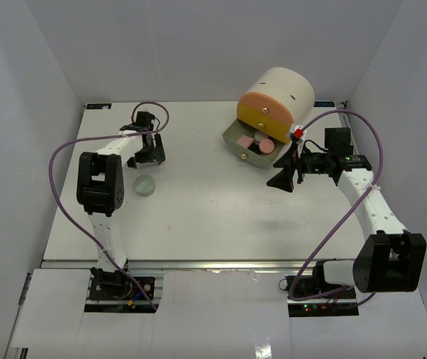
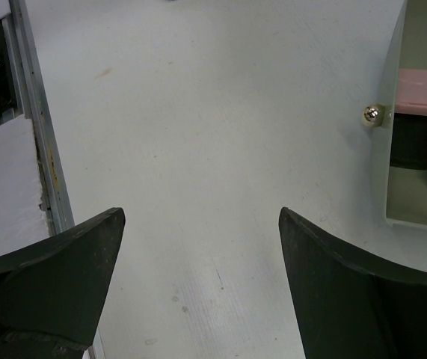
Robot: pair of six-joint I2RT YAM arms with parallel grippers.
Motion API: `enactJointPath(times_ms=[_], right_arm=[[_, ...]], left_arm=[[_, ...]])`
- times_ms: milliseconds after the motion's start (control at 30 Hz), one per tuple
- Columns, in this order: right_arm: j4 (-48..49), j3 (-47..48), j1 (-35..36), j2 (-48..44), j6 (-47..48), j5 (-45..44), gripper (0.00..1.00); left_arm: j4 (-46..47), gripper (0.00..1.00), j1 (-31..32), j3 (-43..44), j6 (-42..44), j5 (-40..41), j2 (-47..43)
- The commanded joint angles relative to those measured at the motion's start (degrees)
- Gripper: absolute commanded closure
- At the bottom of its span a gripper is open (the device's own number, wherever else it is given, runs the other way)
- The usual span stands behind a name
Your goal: Organize the makeup
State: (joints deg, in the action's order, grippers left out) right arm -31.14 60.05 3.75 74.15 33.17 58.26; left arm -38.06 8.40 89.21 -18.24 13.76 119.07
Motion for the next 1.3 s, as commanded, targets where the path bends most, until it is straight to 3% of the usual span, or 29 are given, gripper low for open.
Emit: enactJointPath(times_ms=[0,133,300,667,767,867,1000,1167,1267], right_arm=[[1.4,-0.5,-0.3,-0.5,-0.1,1.2,0.10],[1.4,-0.5,-0.3,-0.8,-0.1,1.6,0.10],[1.4,-0.5,-0.3,-1.2,-0.2,2.1,0.10],[1.3,-0.6,-0.3,-1.8,-0.2,2.3,0.10],[1.3,-0.6,-0.3,-1.9,-0.2,2.6,0.10],[1.3,-0.6,-0.3,-2.0,-0.1,2.6,0.10],[1.3,-0.6,-0.3,-2.2,-0.1,2.5,0.10],[1.3,-0.6,-0.3,-2.3,0.0,2.0,0.10],[1.3,-0.6,-0.4,-2.2,0.0,1.8,0.10]], left_arm=[[-0.8,0.02,0.4,-4.3,-1.1,5.6,-8.8],[-2.9,0.02,0.7,-9.9,-6.2,8.7,-12.7],[-2.7,0.02,1.1,-16.8,-8.3,4.6,-16.6],[-2.0,0.02,2.8,-20.9,-9.3,-3.3,-15.6],[-1.6,0.11,2.9,-22.6,-10.0,-2.9,-16.7],[-1.1,0.28,2.9,-22.7,-10.2,-3.4,-17.5],[0.5,0.52,3.3,-21.9,-9.5,-10.7,-19.7],[7.2,0.68,9.1,-19.6,-7.5,-22.7,-23.1],[10.4,0.71,14.2,-13.9,-7.8,-24.9,-21.8]])
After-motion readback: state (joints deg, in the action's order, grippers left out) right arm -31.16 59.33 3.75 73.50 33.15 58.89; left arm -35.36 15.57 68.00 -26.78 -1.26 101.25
